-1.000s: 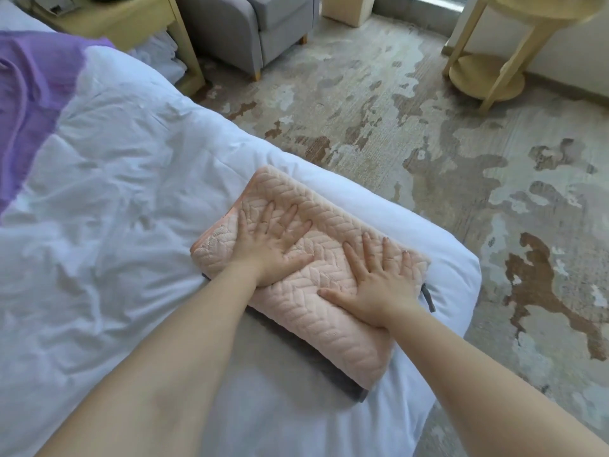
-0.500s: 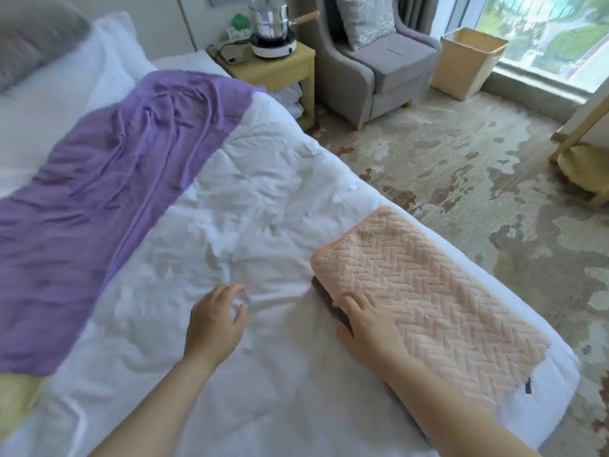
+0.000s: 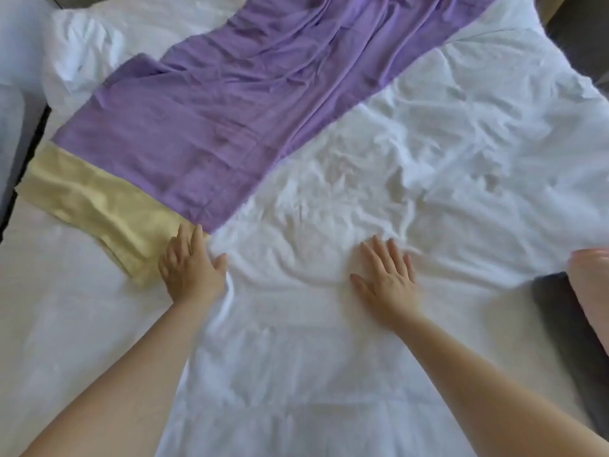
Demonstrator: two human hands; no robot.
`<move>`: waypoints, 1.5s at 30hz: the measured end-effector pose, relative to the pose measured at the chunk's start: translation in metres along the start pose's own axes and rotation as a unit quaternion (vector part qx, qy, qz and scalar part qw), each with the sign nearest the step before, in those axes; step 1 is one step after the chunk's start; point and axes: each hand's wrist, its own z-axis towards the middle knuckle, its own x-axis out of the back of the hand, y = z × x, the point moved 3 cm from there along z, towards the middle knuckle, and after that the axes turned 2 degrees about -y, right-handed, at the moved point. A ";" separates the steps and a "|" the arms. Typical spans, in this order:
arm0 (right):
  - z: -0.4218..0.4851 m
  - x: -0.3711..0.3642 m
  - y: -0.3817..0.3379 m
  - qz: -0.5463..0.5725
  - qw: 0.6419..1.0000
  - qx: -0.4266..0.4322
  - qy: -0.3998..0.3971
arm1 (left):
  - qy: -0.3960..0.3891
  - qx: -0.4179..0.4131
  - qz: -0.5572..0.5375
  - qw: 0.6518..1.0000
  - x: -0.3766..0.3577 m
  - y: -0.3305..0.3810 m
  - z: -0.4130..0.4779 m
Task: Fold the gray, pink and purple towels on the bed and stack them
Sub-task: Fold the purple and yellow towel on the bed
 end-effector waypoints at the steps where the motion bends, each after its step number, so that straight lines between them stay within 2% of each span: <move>1: 0.006 -0.010 -0.001 -0.024 1.000 -0.001 -0.010 | -0.003 0.016 -0.003 1.000 -0.006 -0.008 0.009; 3: 0.014 -0.028 0.003 -0.063 0.998 -0.009 -0.021 | 0.006 0.032 -0.005 0.999 -0.020 -0.018 0.025; 5: 0.019 -0.039 0.009 -0.086 0.996 -0.018 -0.027 | 0.052 0.036 -0.009 0.998 -0.027 -0.023 0.039; 7: 0.023 -0.044 0.013 -0.096 0.994 -0.021 -0.042 | 0.093 0.034 -0.015 0.995 -0.027 -0.024 0.051; 9: 0.027 -0.044 0.015 -0.092 0.993 -0.021 -0.066 | 0.101 0.025 -0.042 0.994 -0.023 -0.023 0.057; 12: 0.031 -0.038 0.015 -0.078 0.990 -0.028 -0.113 | 0.098 -0.007 -0.192 0.976 -0.002 -0.015 0.045; 15: 0.033 -0.015 0.009 -0.071 0.982 -0.037 -0.169 | 0.104 -0.046 -0.342 0.933 0.046 0.000 0.020; 17: 0.036 0.011 -0.009 -0.015 0.980 -0.056 -0.190 | 0.108 -0.068 -0.395 0.910 0.091 0.015 0.003; 19: 0.038 0.049 -0.043 0.126 0.976 -0.085 -0.154 | 0.106 -0.091 -0.432 0.891 0.140 0.033 -0.013; 21: 0.036 0.100 -0.084 0.250 0.963 -0.065 -0.079 | 0.097 -0.133 -0.467 0.869 0.192 0.054 -0.028; 25: 0.018 0.236 -0.164 0.312 0.943 0.099 0.061 | 0.062 -0.220 -0.492 0.840 0.303 0.090 -0.059; 27: -0.004 0.298 -0.194 0.338 0.923 0.174 0.059 | 0.071 -0.224 -0.503 0.832 0.354 0.102 -0.074; 30: -0.053 0.359 -0.225 0.364 0.905 0.221 0.002 | 0.089 -0.175 -0.563 0.803 0.419 0.118 -0.095; 35: -0.137 0.395 -0.241 0.302 0.893 0.317 -0.107 | 0.102 -0.137 -0.644 0.745 0.504 0.145 -0.132; 37: -0.157 0.399 -0.240 0.292 0.893 0.331 -0.086 | 0.093 -0.136 -0.670 0.724 0.526 0.153 -0.148; 40: -0.175 0.417 -0.231 0.318 0.896 0.310 -0.011 | 0.108 -0.136 -0.677 0.715 0.552 0.153 -0.167; 45: -0.200 0.476 -0.209 0.395 0.878 0.261 0.066 | 0.126 -0.054 -0.739 0.660 0.581 0.126 -0.177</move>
